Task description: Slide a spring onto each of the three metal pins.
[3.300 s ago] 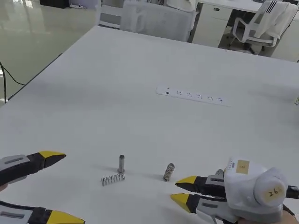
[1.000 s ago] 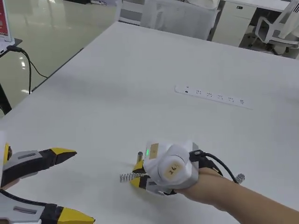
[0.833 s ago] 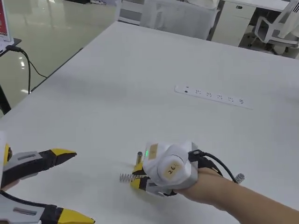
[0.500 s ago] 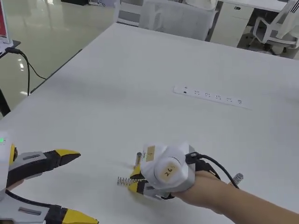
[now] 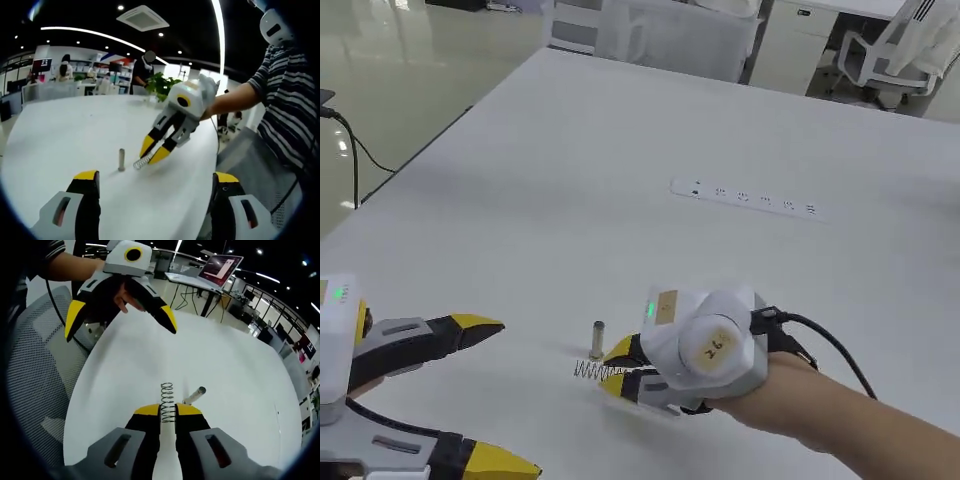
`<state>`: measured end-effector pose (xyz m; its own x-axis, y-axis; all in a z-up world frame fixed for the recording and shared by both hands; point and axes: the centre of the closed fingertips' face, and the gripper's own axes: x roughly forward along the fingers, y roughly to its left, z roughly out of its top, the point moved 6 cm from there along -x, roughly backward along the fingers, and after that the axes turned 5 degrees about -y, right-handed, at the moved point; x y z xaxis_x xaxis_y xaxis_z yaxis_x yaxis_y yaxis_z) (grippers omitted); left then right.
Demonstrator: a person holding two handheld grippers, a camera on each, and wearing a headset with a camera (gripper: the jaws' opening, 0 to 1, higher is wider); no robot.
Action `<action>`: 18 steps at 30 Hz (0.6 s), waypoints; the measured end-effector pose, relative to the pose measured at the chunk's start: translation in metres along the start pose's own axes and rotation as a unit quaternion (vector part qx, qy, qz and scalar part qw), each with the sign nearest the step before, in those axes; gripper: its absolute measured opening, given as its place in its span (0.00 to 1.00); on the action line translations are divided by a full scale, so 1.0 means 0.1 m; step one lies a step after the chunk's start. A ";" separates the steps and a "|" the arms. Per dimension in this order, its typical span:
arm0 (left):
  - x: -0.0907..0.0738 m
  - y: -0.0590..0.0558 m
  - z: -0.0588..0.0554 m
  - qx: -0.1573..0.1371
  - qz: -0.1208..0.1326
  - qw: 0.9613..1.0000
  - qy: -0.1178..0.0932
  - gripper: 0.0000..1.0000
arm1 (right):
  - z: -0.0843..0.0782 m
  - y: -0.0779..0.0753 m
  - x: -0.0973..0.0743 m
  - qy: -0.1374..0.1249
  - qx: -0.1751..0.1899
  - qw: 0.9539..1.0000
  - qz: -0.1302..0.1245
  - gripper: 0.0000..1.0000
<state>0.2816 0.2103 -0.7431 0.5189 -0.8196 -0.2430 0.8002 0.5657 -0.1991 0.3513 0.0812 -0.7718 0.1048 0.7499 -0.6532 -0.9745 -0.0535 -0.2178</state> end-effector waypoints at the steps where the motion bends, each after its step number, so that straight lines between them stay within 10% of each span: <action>1: 0.01 0.00 0.00 0.000 -0.002 1.000 0.000 0.90 | 0.00 0.00 -0.05 -0.002 0.002 1.000 -0.002 0.07; 18: 0.27 -0.06 0.06 0.009 -0.048 0.999 0.008 0.82 | -0.22 0.12 -0.52 0.004 0.024 0.999 -0.024 0.07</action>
<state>0.2929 0.1842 -0.7425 0.4340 -0.8685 -0.2395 0.8515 0.4823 -0.2059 0.3384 0.0269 -0.7566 0.1529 0.7462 -0.6479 -0.9767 0.0144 -0.2139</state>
